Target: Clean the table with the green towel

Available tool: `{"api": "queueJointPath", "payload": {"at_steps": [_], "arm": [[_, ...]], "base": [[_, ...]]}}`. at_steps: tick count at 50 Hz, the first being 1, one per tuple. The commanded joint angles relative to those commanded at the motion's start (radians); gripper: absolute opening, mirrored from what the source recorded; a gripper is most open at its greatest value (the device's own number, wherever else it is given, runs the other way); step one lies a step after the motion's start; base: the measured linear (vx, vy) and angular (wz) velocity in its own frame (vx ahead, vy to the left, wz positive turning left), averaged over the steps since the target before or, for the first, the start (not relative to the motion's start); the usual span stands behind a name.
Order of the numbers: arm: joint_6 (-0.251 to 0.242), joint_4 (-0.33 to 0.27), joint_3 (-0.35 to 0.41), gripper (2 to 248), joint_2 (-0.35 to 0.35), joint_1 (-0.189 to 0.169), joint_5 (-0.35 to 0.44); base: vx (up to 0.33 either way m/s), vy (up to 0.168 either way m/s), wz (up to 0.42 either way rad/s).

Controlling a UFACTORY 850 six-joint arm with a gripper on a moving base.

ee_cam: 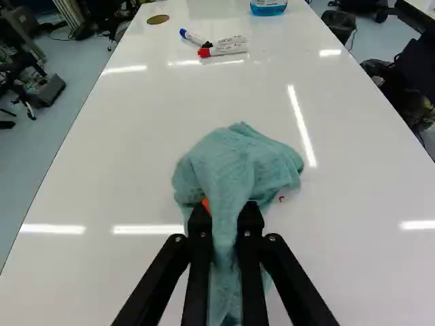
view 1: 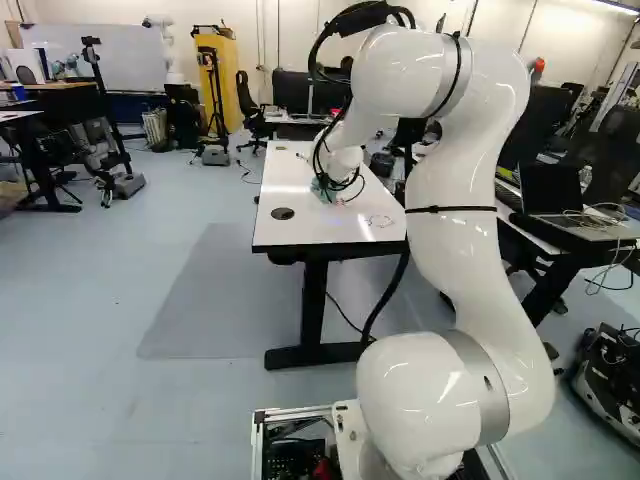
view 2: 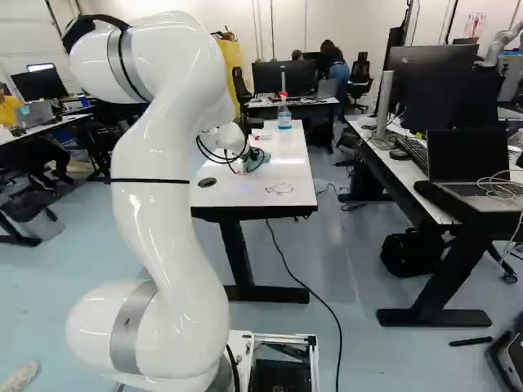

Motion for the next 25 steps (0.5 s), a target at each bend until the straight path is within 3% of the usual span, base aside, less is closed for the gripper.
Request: {"api": "queueJointPath", "payload": {"at_steps": [25], "arm": [[0.0, 0.0, -0.114, 45, -0.083, -0.026, 0.0]], "base": [[0.0, 0.0, 0.0]]}}
